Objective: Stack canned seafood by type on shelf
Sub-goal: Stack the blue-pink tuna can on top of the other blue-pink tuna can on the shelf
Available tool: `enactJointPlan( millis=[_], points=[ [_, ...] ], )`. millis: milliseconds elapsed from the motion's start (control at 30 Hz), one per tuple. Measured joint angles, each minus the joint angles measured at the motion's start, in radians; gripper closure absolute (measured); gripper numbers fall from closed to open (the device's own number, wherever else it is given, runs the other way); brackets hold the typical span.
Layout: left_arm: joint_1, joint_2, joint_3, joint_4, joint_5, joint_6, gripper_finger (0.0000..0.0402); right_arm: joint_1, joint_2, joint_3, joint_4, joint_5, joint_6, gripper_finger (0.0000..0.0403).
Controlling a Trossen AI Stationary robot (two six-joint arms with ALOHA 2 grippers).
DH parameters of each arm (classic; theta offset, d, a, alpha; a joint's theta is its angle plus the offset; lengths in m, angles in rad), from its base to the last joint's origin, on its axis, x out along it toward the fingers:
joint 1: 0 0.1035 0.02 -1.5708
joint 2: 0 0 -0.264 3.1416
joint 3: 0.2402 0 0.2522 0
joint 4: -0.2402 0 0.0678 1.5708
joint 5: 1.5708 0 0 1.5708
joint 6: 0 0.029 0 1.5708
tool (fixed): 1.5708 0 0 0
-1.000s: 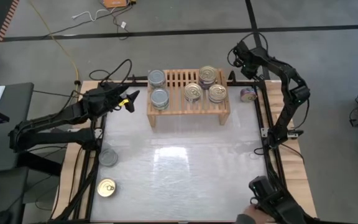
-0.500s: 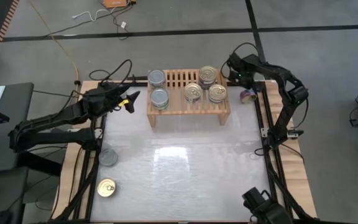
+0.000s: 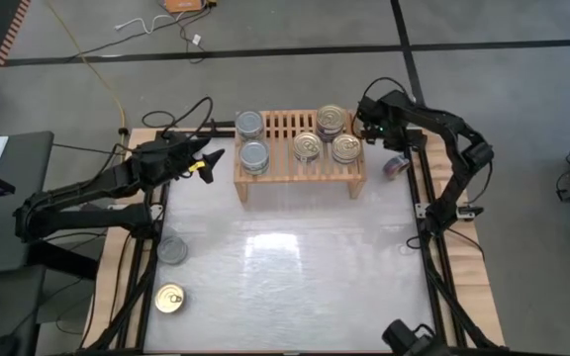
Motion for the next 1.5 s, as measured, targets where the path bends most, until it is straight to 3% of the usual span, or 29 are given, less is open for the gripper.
enactJointPlan(
  millis=[367,533,633,800,1000,1100,1300,1500],
  points=[
    [0.0,0.0,0.0,-0.025,0.045,-0.05,0.0104,0.045,-0.309,0.0,0.009,0.104,0.094,0.0374],
    [0.0,0.0,0.0,-0.029,0.045,-0.062,0.0104,0.15,-0.462,0.0,0.004,0.135,0.099,0.0374],
    [0.0,0.0,0.0,-0.029,0.055,-0.07,0.0104,0.283,-0.536,0.0,-0.011,0.137,0.152,0.0374],
    [-0.011,0.0,0.0,-0.043,0.079,-0.078,0.0104,0.609,-0.603,-0.005,-0.126,0.163,0.381,0.0376],
    [-0.035,0.003,0.0,-0.053,0.079,-0.062,0.0104,1.034,-0.596,-0.101,-0.153,0.17,0.629,0.0381],
    [-0.059,0.012,0.0,-0.054,0.079,-0.012,0.0104,1.193,-0.585,-0.146,-0.155,0.16,0.671,0.0378],
    [-0.153,0.061,0.0,-0.052,0.079,0.0,0.0104,1.421,-0.58,-0.169,-0.155,0.087,0.824,0.0376],
    [-0.2,0.075,0.0,-0.055,0.07,-0.002,0.0104,1.516,-0.581,-0.199,-0.154,0.082,0.928,0.0379]
  ],
)
